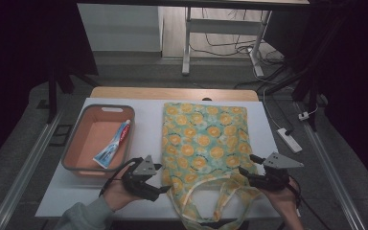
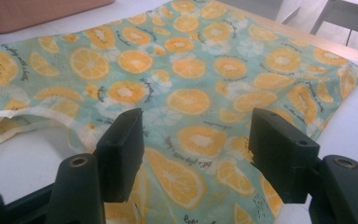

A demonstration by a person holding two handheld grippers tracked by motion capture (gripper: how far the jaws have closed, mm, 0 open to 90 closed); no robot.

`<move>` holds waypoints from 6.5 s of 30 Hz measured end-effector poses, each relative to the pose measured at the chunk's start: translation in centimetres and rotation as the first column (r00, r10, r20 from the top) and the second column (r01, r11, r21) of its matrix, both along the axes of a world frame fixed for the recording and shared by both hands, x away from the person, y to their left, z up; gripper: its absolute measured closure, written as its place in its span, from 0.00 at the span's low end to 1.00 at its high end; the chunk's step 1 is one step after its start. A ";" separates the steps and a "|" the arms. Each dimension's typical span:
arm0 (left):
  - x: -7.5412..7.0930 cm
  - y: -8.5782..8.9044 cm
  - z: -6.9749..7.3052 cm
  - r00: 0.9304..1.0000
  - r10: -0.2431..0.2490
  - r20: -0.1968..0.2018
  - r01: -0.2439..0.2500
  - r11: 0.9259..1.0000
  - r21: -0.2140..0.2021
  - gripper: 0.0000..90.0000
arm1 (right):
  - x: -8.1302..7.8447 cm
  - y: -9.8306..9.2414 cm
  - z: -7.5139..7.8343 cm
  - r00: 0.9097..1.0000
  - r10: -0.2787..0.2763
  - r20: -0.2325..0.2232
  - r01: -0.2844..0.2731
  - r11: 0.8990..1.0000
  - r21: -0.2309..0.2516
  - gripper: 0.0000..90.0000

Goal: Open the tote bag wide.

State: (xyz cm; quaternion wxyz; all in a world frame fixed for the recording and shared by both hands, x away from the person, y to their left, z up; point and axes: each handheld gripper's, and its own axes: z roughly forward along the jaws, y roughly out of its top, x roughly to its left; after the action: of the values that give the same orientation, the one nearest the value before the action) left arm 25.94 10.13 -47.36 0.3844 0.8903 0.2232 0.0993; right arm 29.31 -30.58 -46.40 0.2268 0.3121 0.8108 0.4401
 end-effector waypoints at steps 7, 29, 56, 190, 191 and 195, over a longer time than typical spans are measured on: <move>2.9 -2.8 -2.0 0.998 -0.056 -0.017 0.057 0.994 0.093 0.27 | -0.2 0.2 0.0 1.000 0.012 -0.005 -0.012 1.000 0.004 0.39; 3.9 -0.6 -1.7 0.991 -0.051 -0.127 0.050 0.999 -0.011 0.99 | -0.9 -1.1 -2.0 0.967 -0.024 -0.252 -0.052 0.956 -0.290 0.87; 10.2 6.8 6.3 0.980 0.163 -0.111 -0.188 0.940 -0.283 0.99 | 6.9 3.1 7.3 0.990 0.117 -0.084 -0.107 0.988 0.110 0.99; 0.6 -0.1 0.8 0.916 -0.387 -0.103 0.386 0.922 -0.032 0.97 | 18.3 12.0 2.0 0.936 -0.034 -0.351 0.002 0.996 -0.091 0.97; 0.8 -0.1 0.7 0.921 -0.375 -0.106 0.373 0.927 -0.042 0.93 | 18.3 12.3 1.8 0.935 -0.030 -0.353 -0.003 0.996 -0.093 0.97; 1.3 0.1 1.1 0.956 -0.285 -0.072 0.280 0.958 -0.069 0.71 | 17.8 13.2 1.4 0.938 0.003 -0.347 -0.035 0.996 -0.085 0.97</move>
State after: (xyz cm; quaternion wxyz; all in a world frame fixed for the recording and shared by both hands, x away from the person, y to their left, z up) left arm 27.21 10.22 -46.30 0.4109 0.9048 0.1119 0.0006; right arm 47.13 -17.35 -44.98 0.0898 0.3663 0.8600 0.3437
